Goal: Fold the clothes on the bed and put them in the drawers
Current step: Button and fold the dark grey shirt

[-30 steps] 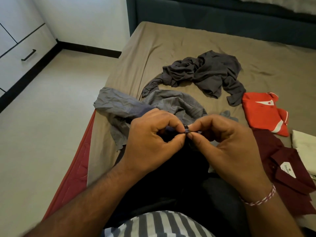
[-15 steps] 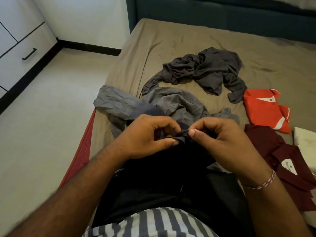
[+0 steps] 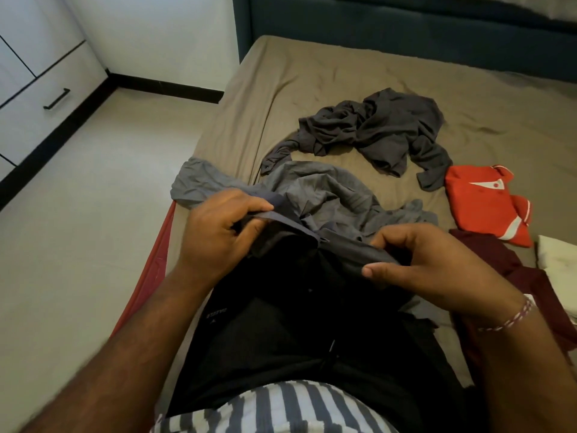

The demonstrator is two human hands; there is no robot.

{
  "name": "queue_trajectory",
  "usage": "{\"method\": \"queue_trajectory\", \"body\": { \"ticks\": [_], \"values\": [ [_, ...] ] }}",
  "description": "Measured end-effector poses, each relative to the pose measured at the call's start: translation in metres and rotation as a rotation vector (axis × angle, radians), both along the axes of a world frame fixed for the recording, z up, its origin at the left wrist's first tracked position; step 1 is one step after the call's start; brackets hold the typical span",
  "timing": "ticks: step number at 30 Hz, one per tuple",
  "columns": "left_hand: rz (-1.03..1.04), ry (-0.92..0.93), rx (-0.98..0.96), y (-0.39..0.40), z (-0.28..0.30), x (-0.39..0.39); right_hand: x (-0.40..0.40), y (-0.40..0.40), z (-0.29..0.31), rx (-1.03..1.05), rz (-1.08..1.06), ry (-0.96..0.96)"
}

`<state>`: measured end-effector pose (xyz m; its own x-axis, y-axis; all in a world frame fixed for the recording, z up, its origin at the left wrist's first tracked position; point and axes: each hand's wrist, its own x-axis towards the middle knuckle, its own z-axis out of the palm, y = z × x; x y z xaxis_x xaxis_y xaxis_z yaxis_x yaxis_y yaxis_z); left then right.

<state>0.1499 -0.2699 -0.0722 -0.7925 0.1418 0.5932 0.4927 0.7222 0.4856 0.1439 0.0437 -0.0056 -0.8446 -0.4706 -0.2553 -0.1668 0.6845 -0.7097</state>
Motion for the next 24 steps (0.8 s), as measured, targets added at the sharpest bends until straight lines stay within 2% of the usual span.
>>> {"method": "queue_trajectory", "body": {
  "ticks": [3, 6, 11, 18, 22, 24],
  "values": [
    [0.086, 0.094, -0.099, -0.013, -0.002, -0.006, -0.001, 0.008, 0.002, -0.051, -0.023, -0.011],
    [0.163, 0.101, -0.076, -0.023, -0.006, -0.01, 0.0, 0.009, 0.002, -0.196, -0.104, -0.027],
    [0.239, 0.074, 0.25, -0.023, -0.005, -0.01, 0.006, 0.005, 0.008, -0.499, -0.268, -0.06],
    [0.104, 0.167, 0.282, -0.019, 0.022, -0.01, 0.016, -0.015, 0.029, -0.599, -0.399, 0.099],
    [0.015, 0.229, 0.374, 0.002, 0.05, 0.003, 0.025, -0.021, 0.041, -0.687, -0.355, 0.025],
    [-0.072, 0.25, 0.344, 0.018, 0.061, 0.014, 0.029, -0.025, 0.044, -0.719, -0.32, -0.03]
  ]
}}
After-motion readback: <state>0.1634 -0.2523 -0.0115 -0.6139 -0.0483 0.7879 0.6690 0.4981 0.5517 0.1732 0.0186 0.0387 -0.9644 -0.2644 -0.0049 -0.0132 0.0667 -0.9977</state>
